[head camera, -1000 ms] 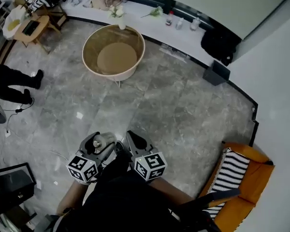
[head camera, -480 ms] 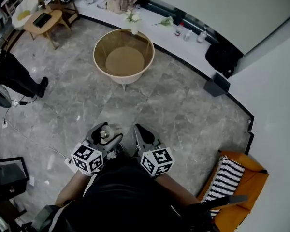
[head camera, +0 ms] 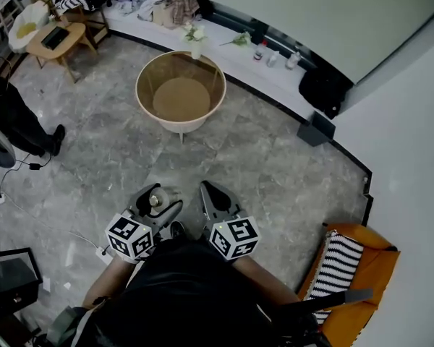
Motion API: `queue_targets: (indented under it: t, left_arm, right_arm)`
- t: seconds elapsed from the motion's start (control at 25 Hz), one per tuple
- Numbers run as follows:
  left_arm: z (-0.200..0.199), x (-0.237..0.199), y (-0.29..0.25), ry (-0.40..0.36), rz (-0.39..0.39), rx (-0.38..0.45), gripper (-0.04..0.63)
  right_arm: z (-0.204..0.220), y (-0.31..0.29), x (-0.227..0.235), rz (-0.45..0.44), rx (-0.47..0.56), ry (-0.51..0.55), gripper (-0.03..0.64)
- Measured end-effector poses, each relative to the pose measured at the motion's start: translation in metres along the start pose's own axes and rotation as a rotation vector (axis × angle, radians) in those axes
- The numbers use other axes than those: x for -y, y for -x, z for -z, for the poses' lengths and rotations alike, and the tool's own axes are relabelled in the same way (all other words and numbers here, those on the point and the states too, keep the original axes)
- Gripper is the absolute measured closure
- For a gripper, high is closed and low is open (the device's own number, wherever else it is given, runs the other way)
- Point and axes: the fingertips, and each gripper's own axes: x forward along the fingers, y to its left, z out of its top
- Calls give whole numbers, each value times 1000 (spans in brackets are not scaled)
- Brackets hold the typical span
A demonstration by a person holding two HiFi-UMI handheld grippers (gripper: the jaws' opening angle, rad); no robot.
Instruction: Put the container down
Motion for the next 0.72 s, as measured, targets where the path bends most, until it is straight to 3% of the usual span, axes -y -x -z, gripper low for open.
queue_targets:
  t: [0.4,0.72]
  left_arm:
    - [-5,-38,14,19,16,15,253]
    - [-9,-62,-1,32,-14,-15,253]
  right_arm:
    - [10,-21,-14,42,-20,2,609]
    - [8,-52,-4,15,-27,-26,609]
